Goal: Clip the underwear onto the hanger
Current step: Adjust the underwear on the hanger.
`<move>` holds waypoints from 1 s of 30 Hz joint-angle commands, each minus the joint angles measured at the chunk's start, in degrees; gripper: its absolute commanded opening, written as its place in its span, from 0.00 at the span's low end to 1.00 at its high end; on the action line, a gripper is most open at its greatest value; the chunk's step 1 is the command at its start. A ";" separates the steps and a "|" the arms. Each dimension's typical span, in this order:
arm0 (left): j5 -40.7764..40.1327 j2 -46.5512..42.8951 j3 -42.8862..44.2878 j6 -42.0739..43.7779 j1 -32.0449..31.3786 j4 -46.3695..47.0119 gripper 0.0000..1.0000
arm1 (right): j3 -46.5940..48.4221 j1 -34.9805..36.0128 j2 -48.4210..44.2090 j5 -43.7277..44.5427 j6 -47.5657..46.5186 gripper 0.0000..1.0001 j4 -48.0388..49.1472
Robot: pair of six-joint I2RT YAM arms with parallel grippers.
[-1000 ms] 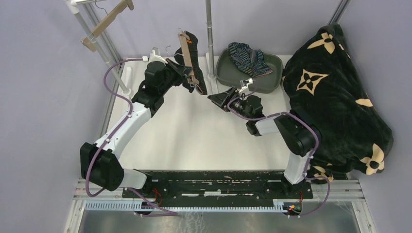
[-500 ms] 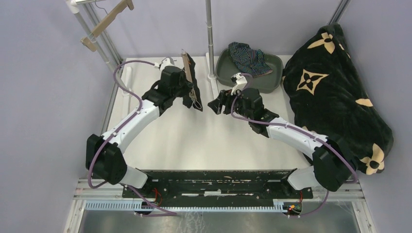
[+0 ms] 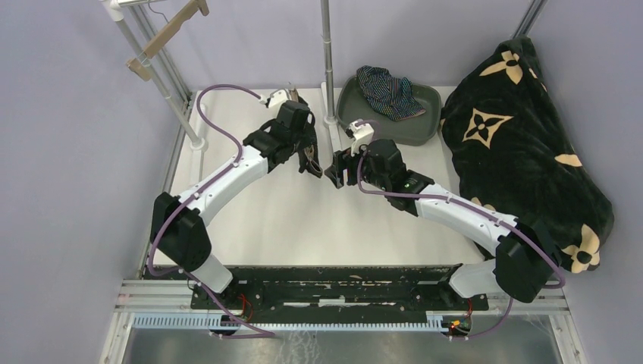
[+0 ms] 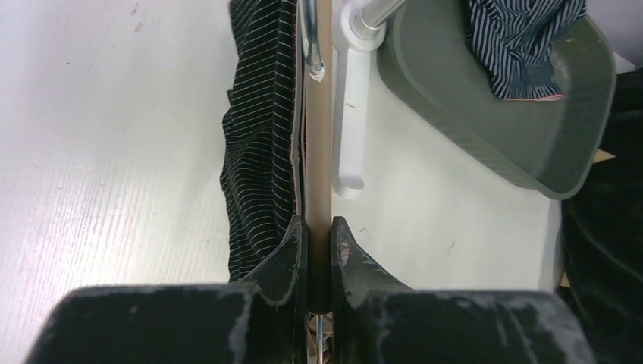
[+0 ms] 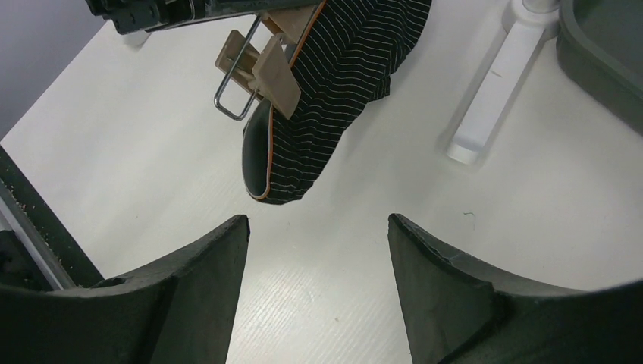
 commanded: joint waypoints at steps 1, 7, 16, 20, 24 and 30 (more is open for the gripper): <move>-3.38 0.38 3.38 0.21 -0.17 1.10 0.03 | 2.60 0.46 0.57 -0.05 -1.47 0.76 1.17; -3.64 0.87 3.74 -0.39 -0.81 0.74 0.03 | 2.62 1.17 0.84 -1.16 -1.48 0.76 4.18; -5.20 3.77 7.92 -1.71 -2.72 -2.02 0.03 | 3.85 2.81 6.30 -2.42 -4.97 0.76 12.92; -5.24 4.81 8.88 -1.76 -3.45 -2.59 0.03 | 5.81 3.13 8.45 -2.10 -5.58 0.76 13.53; -5.32 5.27 9.06 -1.77 -3.85 -3.11 0.03 | 6.01 3.55 9.21 -0.67 -6.74 0.76 15.43; -5.39 5.37 8.85 -2.08 -4.23 -3.29 0.03 | 7.08 3.71 10.90 1.67 -8.30 0.75 16.07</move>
